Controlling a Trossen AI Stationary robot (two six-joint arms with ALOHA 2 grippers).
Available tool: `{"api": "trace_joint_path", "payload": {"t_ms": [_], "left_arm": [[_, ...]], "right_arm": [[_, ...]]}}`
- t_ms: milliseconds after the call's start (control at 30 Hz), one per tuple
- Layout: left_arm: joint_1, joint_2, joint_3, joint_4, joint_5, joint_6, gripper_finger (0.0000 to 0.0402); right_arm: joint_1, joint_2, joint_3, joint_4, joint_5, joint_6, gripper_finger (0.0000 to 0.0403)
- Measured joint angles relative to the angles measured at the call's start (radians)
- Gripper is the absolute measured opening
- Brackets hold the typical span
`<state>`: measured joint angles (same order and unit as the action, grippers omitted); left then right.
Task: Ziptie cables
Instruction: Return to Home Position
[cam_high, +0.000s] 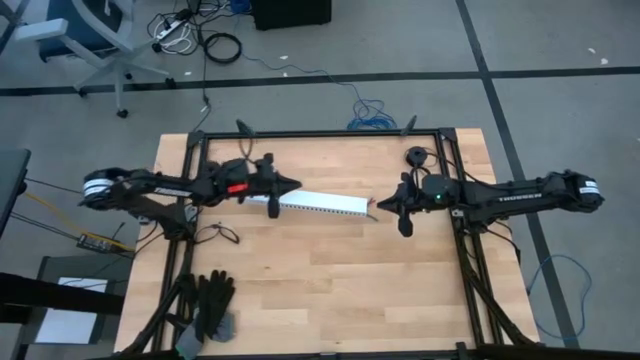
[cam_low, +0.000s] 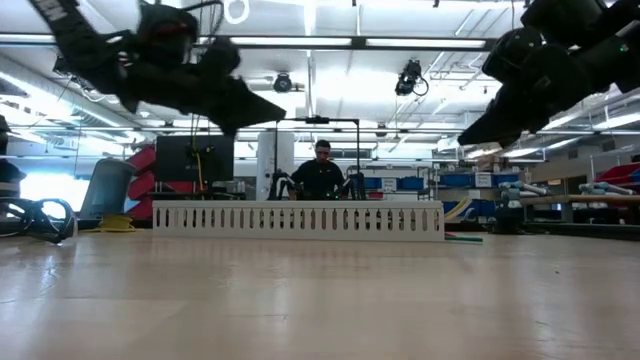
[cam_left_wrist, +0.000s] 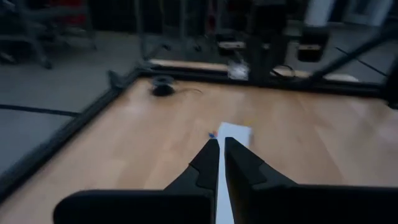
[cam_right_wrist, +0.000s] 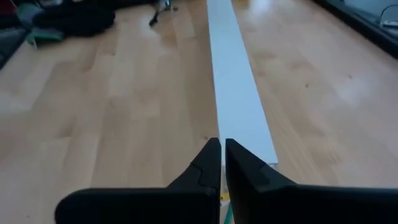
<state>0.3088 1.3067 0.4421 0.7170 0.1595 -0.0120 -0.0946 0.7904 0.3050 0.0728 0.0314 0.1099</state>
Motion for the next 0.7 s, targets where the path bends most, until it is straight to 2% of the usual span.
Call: {"api": "trace_joint_path", "payload": {"t_ms": [167,367,467,600,700], "left_arm": [[-0.001,-0.158,-0.135,0.059,-0.101,-0.023,0.0000],[-0.003,-0.287,-0.235,0.064,-0.144,-0.064,0.0000],[-0.003,-0.339,-0.248,0.020,-0.162,-0.060,0.0000],[-0.003,-0.437,-0.252,-0.123,-0.185,-0.047,0.0000],[-0.003,-0.533,-0.252,-0.235,-0.195,-0.045,0.0000]], "right_arm": [[0.000,-0.081,0.000,-0.021,-0.037,-0.017,0.0002],[-0.023,-0.240,0.000,-0.215,-0.035,-0.001,0.0001],[-0.042,-0.352,0.000,-0.298,-0.034,0.008,0.0000],[-0.067,-0.505,0.000,-0.394,-0.028,0.002,0.0000],[-0.078,-0.582,0.000,-0.390,-0.029,0.003,0.0000]]}}
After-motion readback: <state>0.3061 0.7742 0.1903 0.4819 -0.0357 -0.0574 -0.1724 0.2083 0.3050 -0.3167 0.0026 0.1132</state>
